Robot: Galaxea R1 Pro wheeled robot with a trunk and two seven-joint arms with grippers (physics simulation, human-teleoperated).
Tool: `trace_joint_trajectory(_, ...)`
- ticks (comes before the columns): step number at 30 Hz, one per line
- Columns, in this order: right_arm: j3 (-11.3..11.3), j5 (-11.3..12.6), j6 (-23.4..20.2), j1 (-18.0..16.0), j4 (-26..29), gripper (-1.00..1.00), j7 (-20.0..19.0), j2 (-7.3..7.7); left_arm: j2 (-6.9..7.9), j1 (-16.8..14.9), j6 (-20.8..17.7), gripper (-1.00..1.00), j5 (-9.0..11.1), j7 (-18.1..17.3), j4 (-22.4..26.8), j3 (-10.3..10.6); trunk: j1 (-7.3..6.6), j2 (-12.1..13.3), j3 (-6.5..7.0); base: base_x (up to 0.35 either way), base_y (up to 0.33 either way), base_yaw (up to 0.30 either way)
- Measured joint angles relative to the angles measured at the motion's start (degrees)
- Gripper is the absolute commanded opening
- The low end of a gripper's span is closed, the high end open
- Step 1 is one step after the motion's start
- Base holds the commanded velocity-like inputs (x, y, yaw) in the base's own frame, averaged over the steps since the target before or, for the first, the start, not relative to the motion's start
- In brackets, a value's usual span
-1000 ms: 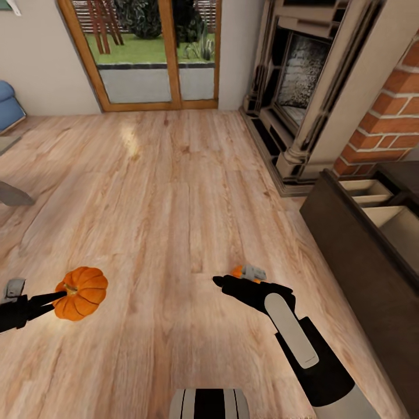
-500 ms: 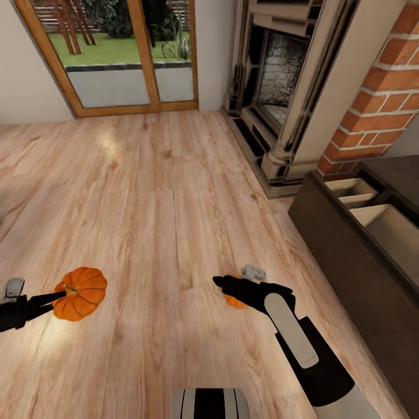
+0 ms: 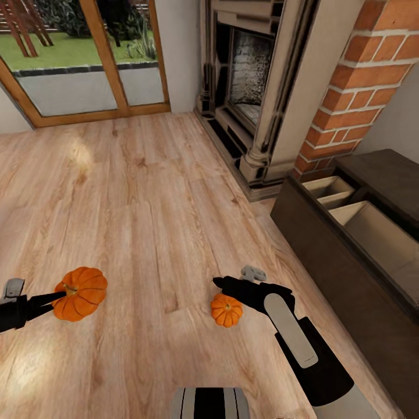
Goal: Place each of the two pumpkins and all three candles from the living room inside a cabinet in the living room (use any cabinet), then make sure every cabinet is closed, and position the cauldron so it is next to a table in the living room.
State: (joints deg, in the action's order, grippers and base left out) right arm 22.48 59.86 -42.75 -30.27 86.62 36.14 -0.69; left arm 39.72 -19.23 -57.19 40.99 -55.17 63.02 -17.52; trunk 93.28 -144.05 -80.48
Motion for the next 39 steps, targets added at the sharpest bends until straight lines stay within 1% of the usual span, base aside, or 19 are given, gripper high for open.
trace_joint_trajectory(3, 0.0, 0.0, 0.0, 0.0, 0.0, 1.0, 0.0, 0.0, 0.0, 0.0, -0.3, -1.0, 0.5, 0.0, 0.0, 0.0, 0.0, 0.0, -0.06, 0.032, 0.231, -0.275)
trace_joint_trajectory(6, 0.0, 0.0, 0.0, 0.0, 0.0, 1.0, 0.1, 0.02, 0.0, 0.0, -0.2, -1.0, 0.5, 0.0, 0.0, 0.0, 0.0, 0.0, -0.13, 0.087, 0.1, -0.188)
trace_joint_trajectory(12, 0.0, 0.0, 0.0, 0.0, 0.0, 1.0, 0.1, 0.04, 0.0, 0.0, -0.2, -1.0, 0.4, 0.0, 0.0, 0.0, -0.02, 0.0, -0.16, 0.195, 0.128, -0.052)
trace_joint_trajectory(16, 0.0, -0.1, 0.0, 0.0, -0.6, 1.0, 0.1, 0.05, -0.01, 0.0, -0.2, -1.0, 0.4, 0.0, 0.0, 0.0, -0.01, 0.0, -0.16, 0.166, 0.033, -0.218)
trace_joint_trajectory(21, -0.1, -0.1, 0.0, 0.0, -0.9, 1.0, 0.1, 0.01, 0.0, 0.0, -0.3, -1.0, 0.5, 0.0, -0.1, 0.0, 0.0, 0.0, -0.16, 0.04, 0.079, -0.214)
trace_joint_trajectory(34, 0.0, -0.2, -0.1, 0.0, -1.2, 1.0, 0.3, 0.33, 0.0, 0.0, -0.3, -1.0, 0.6, 0.0, -0.1, 0.1, 0.0, 0.0, -0.16, 0.004, 0.056, -0.014)
trace_joint_trajectory(36, -0.1, -0.2, -0.2, 0.0, -1.2, 1.0, 0.3, 1.21, -0.04, 0.0, -0.3, -1.0, 0.7, 0.0, -0.1, 0.1, 0.0, 0.0, -0.16, 0.0, 0.002, 0.0)
trace_joint_trajectory(39, -0.1, -0.1, -0.1, 0.0, -1.8, 1.0, 0.4, 1.76, -0.03, 0.0, -0.2, -1.0, 0.7, -0.1, -0.1, 0.0, 0.0, 0.0, -0.16, 0.0, 0.0, 0.0)
